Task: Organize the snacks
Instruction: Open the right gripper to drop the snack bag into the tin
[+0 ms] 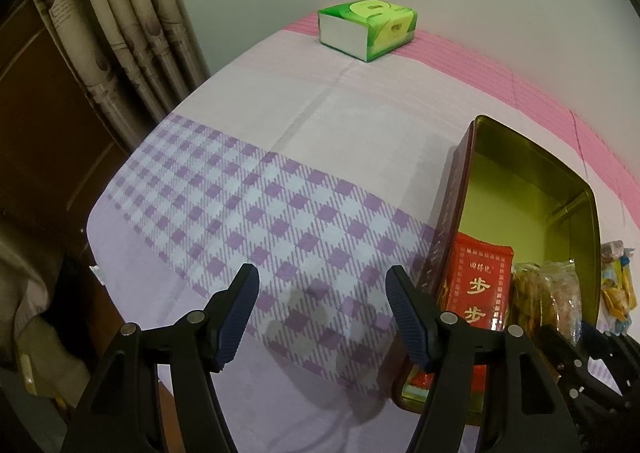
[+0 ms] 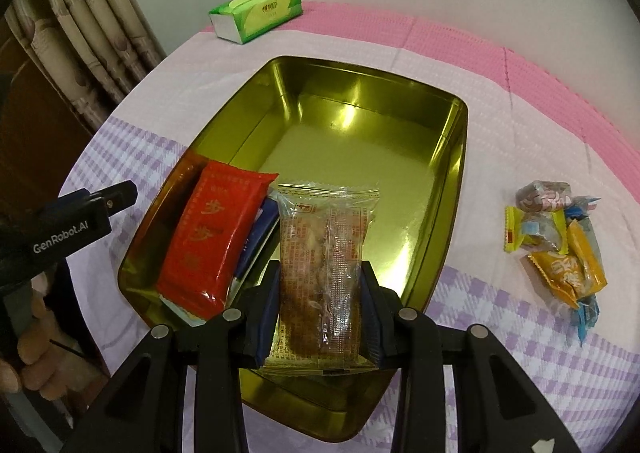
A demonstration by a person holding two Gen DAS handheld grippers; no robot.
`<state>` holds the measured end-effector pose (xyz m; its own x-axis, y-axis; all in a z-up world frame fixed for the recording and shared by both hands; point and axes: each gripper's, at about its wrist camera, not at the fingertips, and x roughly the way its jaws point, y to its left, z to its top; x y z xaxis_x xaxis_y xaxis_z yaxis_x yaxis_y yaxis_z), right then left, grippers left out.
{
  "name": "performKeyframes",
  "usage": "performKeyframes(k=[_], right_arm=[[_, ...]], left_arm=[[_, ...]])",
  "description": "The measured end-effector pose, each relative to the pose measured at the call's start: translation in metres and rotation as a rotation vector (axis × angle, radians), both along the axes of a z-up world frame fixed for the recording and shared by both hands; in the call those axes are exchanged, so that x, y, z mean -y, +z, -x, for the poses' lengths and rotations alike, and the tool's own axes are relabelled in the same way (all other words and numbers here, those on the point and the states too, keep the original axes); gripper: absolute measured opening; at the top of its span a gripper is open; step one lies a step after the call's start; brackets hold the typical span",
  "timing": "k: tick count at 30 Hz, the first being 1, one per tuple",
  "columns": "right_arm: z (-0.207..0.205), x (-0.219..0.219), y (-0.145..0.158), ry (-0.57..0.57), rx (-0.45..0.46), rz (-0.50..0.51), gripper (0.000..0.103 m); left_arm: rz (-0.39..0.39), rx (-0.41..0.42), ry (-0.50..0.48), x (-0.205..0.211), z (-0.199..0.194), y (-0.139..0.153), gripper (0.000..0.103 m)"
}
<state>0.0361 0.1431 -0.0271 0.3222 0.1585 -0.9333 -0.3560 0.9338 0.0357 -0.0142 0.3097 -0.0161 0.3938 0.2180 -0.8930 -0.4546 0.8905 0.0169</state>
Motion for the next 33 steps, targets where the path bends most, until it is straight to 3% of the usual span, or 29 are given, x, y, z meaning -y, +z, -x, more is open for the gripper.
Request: performKeyframes(k=[23,33], right_arm=[[0.000,0.004,-0.009,-0.007,-0.014,-0.014,0.037],[0.009,0.017,0.017,-0.021,0.044,-0.059,0.041]], left_arm=[[-0.014,0.001,-0.033,0.008,-0.002,0.000,0.067],[-0.017,0.003,-0.035,0.007,-0.002,0.001,0.067]])
